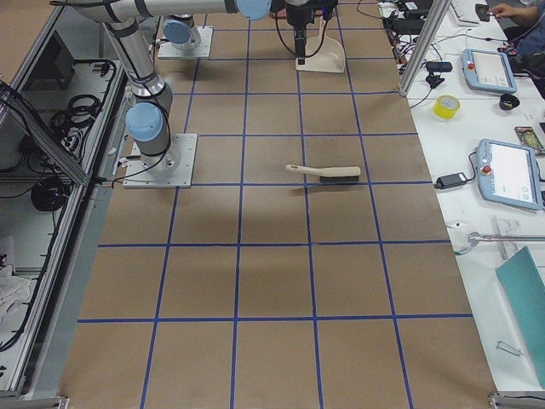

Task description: Sweep and dump trash into bin

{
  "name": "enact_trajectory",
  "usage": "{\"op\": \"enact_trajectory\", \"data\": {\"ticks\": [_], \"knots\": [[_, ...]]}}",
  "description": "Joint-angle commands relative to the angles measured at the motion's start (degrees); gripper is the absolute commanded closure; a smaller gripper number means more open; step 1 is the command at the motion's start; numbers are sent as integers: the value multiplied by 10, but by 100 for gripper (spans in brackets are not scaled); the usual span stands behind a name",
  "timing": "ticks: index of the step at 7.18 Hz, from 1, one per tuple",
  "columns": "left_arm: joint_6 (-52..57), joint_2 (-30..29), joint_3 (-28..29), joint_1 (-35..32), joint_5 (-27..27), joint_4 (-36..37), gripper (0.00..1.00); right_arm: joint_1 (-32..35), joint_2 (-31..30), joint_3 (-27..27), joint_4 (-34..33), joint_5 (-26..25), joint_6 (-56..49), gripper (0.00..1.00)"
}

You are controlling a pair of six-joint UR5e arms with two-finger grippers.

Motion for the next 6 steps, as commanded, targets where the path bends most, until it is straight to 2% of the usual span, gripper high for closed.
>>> {"op": "enact_trajectory", "data": {"ticks": [1, 6], "knots": [[-1, 2, 0, 0, 0, 0, 0, 0, -1, 3, 4, 0, -1, 0], [-2, 8, -2, 0, 1, -1, 0, 0, -4, 2, 7, 2, -4, 0]]}}
